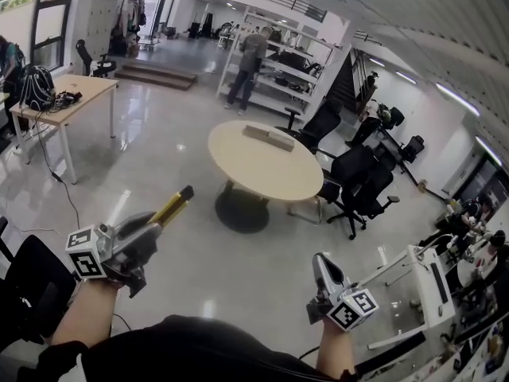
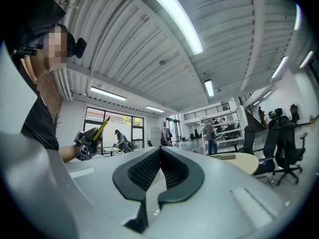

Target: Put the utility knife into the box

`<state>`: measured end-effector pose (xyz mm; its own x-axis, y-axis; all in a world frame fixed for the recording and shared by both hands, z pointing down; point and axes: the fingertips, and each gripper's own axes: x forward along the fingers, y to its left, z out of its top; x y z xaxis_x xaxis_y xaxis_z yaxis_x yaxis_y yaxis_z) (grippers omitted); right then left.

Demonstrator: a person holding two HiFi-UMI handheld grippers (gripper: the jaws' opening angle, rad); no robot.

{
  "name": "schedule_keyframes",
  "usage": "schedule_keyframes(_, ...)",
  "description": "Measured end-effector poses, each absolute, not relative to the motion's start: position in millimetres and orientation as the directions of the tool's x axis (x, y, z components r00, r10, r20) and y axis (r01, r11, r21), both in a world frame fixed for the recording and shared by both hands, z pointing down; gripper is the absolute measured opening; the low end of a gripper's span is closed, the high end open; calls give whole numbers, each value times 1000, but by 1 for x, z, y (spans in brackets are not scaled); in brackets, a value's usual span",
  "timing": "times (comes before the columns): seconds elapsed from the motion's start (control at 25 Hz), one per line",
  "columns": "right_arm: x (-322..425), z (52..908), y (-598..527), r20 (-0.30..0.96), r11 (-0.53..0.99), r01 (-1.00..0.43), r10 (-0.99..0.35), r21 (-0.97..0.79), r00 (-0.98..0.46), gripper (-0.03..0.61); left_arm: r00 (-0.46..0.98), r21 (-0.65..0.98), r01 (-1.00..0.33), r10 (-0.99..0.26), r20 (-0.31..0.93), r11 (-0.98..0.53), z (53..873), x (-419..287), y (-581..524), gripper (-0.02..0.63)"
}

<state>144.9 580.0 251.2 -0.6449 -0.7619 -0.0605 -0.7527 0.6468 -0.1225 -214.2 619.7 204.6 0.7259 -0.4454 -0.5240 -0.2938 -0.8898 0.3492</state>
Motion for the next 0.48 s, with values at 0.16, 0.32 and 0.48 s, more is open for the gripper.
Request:
schedule_keyframes(0.16, 189, 257, 564, -59, 648, -748, -760, -139, -647, 15, 729, 370, -273, -442, -522, -888, 207, -163, 599, 72)
schedule_keyframes(0.32, 228, 272, 543, -61, 633, -753, -771, -180, -634, 15, 755, 370, -271, -435, -491, -889, 208, -121, 578, 72)
schedule_keyframes(0.48, 233, 282, 526, -39, 628, -753, -772, -199, -634, 15, 762, 385, -263, -435, -479, -885, 212, -113, 557, 72)
